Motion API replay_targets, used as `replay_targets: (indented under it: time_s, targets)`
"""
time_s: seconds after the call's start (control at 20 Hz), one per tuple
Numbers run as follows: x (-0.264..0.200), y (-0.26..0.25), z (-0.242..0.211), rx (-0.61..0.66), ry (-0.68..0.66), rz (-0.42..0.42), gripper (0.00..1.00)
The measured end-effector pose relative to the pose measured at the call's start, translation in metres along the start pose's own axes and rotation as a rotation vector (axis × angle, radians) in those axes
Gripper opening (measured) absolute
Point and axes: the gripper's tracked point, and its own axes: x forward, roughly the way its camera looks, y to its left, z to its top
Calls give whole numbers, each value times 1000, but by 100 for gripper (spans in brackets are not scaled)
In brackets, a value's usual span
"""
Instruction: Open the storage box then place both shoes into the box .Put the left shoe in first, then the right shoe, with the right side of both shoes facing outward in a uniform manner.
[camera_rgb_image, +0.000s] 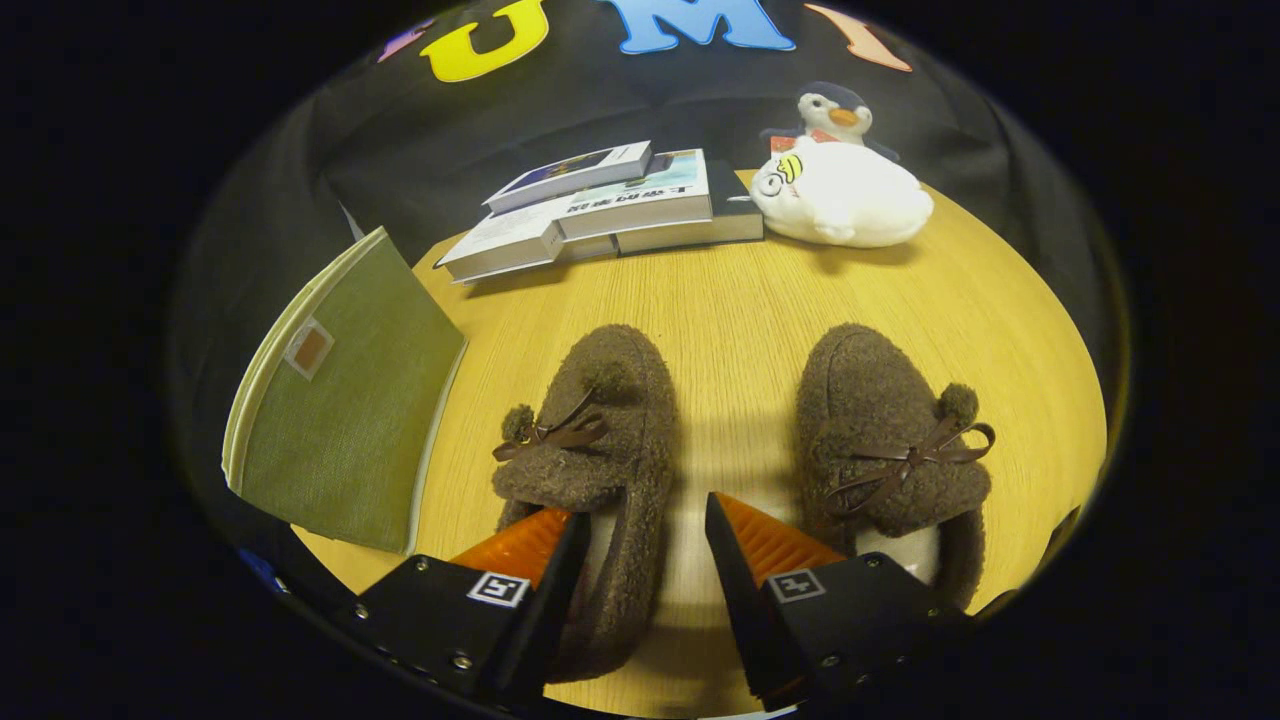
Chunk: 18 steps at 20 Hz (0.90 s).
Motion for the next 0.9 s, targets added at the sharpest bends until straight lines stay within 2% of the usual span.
replay_targets:
  time_s: [0.05, 0.1, 0.15, 0.2, 0.3, 0.5, 0.7, 0.9]
  targets:
    - [0, 4, -2, 12, 4, 11, 65]
    - [0, 7, -2, 23, 7, 20, 48]
    - [1, 7, -1, 29, 8, 13, 42]
    - [2, 3, 0, 28, 6, -10, 26]
    - [0, 3, 1, 67, 17, -15, 8]
    - [-11, 13, 15, 178, -1, 33, 8]
    - [-26, 26, 31, 219, -19, 65, 8]
    - [-46, 51, 52, 305, -32, 142, 8]
